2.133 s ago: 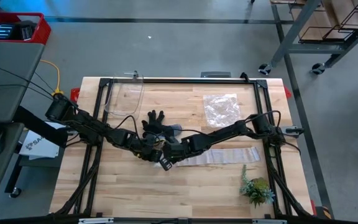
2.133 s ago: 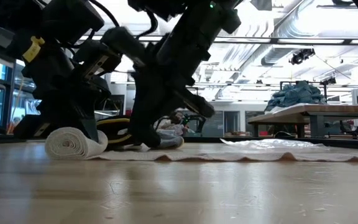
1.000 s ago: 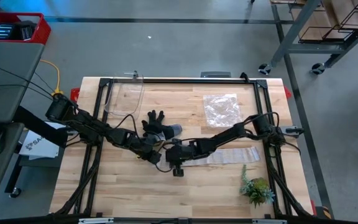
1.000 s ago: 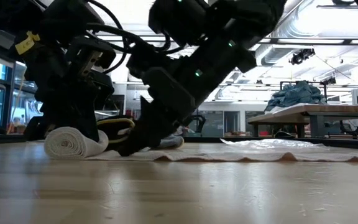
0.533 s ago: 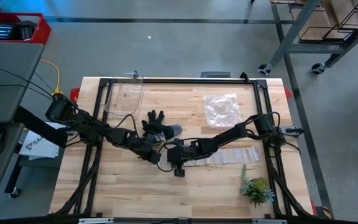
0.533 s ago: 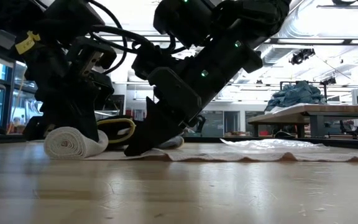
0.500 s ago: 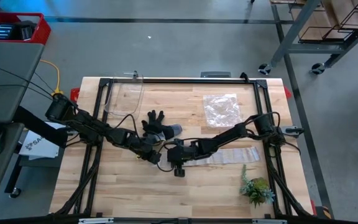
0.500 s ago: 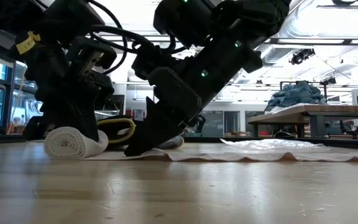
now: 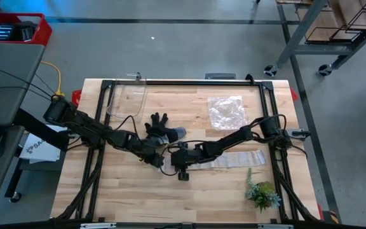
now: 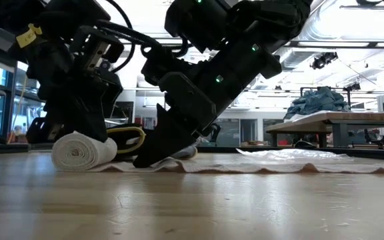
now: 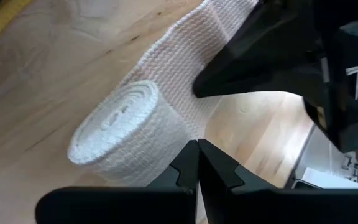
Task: Roll bandage
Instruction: Roll the white-brown bandage
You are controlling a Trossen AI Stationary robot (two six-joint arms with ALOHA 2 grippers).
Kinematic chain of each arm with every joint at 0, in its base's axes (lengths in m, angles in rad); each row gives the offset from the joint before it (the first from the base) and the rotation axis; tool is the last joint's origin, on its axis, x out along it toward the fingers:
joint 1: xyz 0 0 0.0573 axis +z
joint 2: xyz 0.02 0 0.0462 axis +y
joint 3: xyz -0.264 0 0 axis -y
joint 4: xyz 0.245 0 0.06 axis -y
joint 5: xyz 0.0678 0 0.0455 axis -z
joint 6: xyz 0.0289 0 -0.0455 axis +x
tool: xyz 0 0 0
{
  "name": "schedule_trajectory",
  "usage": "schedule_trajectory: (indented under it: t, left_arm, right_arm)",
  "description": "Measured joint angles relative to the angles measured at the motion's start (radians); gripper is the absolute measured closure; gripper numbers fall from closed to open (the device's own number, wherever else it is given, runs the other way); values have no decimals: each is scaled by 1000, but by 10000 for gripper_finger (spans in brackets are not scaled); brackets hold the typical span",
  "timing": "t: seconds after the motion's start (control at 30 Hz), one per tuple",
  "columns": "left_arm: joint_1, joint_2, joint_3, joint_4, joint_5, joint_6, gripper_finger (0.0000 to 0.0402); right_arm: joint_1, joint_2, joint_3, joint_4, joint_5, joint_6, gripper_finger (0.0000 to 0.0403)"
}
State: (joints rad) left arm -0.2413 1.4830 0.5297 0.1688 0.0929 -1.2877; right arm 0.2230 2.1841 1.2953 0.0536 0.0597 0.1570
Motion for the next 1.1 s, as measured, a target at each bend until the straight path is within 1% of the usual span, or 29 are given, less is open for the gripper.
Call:
schedule_trajectory:
  t: [0.13, 0.27, 0.43, 0.53, 0.63, 0.73, 0.8, 0.93, 1.0, 1.1]
  left_arm:
    - [0, -27, 0, -31, 0, -1, 401]
    - [-1, -76, 0, -136, 0, 1, 401]
    - [-33, -165, 0, -269, -2, 23, 401]
    - [-58, -230, 0, -375, -30, 15, 401]
    - [-86, -288, 1, -434, -66, 10, 401]
    - [-123, -286, 1, -520, -106, 2, 401]
    - [-132, -256, -19, -515, -108, -21, 401]
    - [-128, -177, -63, -377, -102, -56, 401]
    - [-121, -132, -64, -348, -99, -68, 401]
    - [-118, -76, -63, -251, -96, -51, 401]
  right_arm:
    - [0, 0, 0, 5, 0, 0, 403]
    - [0, 0, 0, 5, 0, 0, 403]
    - [0, 0, 0, 5, 0, 0, 403]
    - [0, 0, 0, 5, 0, 0, 403]
    - [0, 0, 0, 6, 0, 0, 403]
    - [0, 0, 0, 7, 0, 0, 403]
    - [0, 0, 0, 7, 0, 0, 403]
    - [0, 0, -1, 12, 0, 0, 403]
    - [0, 0, -1, 12, 1, 0, 403]
    - [0, 0, -1, 14, 1, 0, 403]
